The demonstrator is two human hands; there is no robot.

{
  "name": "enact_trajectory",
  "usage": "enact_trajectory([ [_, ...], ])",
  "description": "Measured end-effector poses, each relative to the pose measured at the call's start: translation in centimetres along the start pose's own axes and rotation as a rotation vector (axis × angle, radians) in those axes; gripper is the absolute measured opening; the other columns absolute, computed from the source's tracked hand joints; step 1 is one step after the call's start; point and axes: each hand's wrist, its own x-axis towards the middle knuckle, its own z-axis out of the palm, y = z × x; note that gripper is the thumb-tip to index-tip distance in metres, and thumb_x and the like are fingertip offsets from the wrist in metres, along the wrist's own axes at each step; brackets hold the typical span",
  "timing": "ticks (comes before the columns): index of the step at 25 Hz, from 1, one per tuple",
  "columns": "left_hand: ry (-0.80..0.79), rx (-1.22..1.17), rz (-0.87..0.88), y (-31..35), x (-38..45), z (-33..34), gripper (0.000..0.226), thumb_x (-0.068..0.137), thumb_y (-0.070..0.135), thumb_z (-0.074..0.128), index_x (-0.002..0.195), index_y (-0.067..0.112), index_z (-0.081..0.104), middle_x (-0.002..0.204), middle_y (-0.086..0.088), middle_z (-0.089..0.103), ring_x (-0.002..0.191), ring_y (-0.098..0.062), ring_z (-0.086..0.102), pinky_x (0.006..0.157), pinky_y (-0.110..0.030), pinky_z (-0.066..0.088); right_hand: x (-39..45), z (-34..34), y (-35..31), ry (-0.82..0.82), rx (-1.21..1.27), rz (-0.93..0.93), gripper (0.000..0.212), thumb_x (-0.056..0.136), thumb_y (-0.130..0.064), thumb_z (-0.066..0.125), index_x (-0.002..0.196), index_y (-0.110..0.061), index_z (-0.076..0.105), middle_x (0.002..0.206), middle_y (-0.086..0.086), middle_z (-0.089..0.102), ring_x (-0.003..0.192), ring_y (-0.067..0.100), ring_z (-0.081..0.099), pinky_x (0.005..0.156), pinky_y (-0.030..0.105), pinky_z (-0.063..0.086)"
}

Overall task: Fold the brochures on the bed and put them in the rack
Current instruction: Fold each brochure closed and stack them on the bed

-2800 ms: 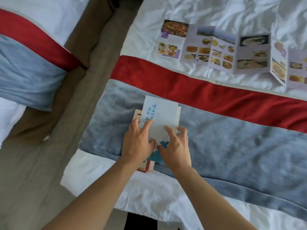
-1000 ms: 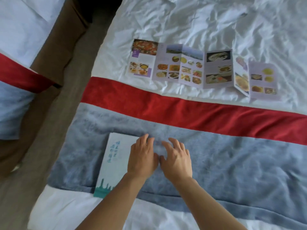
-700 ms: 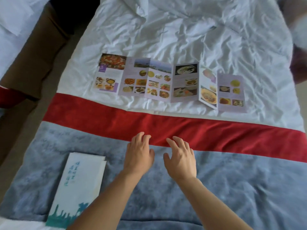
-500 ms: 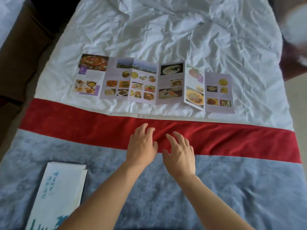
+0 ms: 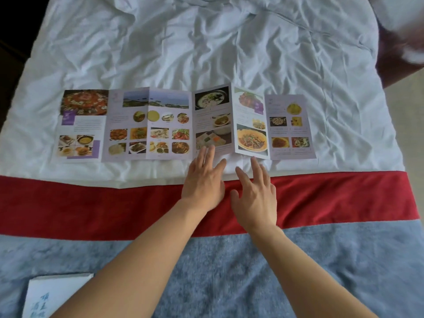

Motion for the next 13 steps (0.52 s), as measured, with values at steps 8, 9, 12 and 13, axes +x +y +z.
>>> enact_trajectory([
  [8,0.080,-0.105,0.001,0.6,0.9,0.1,0.072,0.090,0.024,0.053,0.153,0.008,0.023,0.161,-0.009,0.020,0.146,-0.025,0.023,0.112,-0.038,0.034,3.1,0.0,-1.0,0.024,-0.013,-0.011,0.073,0.089,-0.028,0.065,0.154,-0.018,0.033,0.168,0.004,0.012,0.154,0.026,0.008,0.119,0.047,0.022],
  [9,0.101,-0.110,0.018,0.3,0.1,0.3,0.070,0.092,0.024,0.053,0.153,0.008,0.024,0.162,-0.009,0.021,0.146,-0.024,0.025,0.112,-0.038,0.033,2.8,0.1,-1.3,0.036,-0.010,-0.020,0.075,0.089,-0.027,0.065,0.155,-0.017,0.031,0.168,0.003,0.014,0.154,0.025,0.009,0.121,0.046,0.019],
  [12,0.202,-0.148,0.105,-0.7,-2.4,0.8,0.054,0.091,0.019,0.051,0.143,0.008,0.043,0.155,-0.011,0.035,0.142,-0.025,0.034,0.111,-0.039,0.035,1.2,0.5,-1.7,0.112,0.039,-0.046,0.076,0.088,-0.025,0.064,0.155,-0.012,0.031,0.165,0.003,0.024,0.152,0.023,0.019,0.120,0.042,0.019],
  [13,0.240,-0.168,0.113,-1.2,-3.2,0.9,0.046,0.089,0.017,0.052,0.135,0.009,0.051,0.151,-0.011,0.040,0.139,-0.026,0.038,0.110,-0.039,0.036,0.5,0.8,-1.8,0.138,0.069,-0.051,0.075,0.087,-0.023,0.064,0.154,-0.010,0.034,0.164,0.004,0.027,0.150,0.024,0.024,0.119,0.043,0.021],
])
